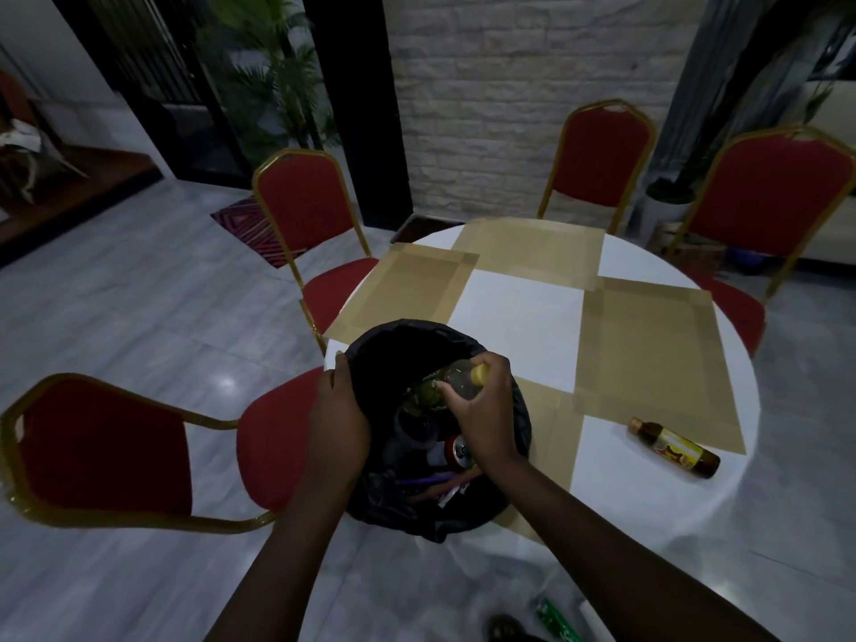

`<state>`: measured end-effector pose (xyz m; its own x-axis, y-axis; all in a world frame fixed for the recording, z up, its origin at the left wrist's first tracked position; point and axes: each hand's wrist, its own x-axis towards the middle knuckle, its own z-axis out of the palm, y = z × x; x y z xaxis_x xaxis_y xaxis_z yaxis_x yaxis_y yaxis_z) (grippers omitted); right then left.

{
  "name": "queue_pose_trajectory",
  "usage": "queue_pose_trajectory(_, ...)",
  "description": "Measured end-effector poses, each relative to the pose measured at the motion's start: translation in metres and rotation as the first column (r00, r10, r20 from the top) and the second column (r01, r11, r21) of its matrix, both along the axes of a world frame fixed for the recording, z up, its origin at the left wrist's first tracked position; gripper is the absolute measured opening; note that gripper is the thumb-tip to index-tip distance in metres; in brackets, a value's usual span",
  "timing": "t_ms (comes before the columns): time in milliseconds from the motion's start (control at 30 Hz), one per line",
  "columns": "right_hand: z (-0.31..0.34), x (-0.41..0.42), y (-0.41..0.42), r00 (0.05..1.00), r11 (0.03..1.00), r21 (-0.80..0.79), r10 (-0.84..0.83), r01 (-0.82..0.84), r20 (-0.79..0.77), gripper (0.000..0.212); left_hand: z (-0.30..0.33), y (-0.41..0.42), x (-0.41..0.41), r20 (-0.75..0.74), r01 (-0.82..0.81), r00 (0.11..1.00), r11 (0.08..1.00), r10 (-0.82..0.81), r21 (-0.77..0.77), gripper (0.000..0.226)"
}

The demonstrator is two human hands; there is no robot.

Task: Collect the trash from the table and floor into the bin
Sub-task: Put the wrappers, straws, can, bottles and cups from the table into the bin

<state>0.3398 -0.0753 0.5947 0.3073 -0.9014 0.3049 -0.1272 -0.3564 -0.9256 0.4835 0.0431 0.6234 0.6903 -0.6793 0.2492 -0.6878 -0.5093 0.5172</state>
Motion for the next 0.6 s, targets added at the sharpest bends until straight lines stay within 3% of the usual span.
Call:
queue_pose_trajectory(133, -0.008, 0.004, -0.003, 0.997, 0.995, 0.057, -0.078, 0.078, 0.007, 0.046, -0.005, 0.004, 0.004, -0.008, 0.025, 1.000, 0.998, -0.026, -0.062, 0.055)
queue_pose_trajectory(300, -0.023, 0.003, 0.000, 0.987, 0.991, 0.049, -0.120, 0.126, -0.109, 0.046, -0.003, 0.007, -0.006, -0.010, 0.061, 0.998, 0.989, -0.063, -0.135, 0.053)
queue_pose_trajectory(600, -0.059, -0.013, 0.019, 0.918, 0.991, 0.103, 0.113, -0.080, -0.379, 0.046, -0.004, 0.007, -0.005, 0.002, 0.040, 0.999, 0.996, -0.040, -0.074, 0.046)
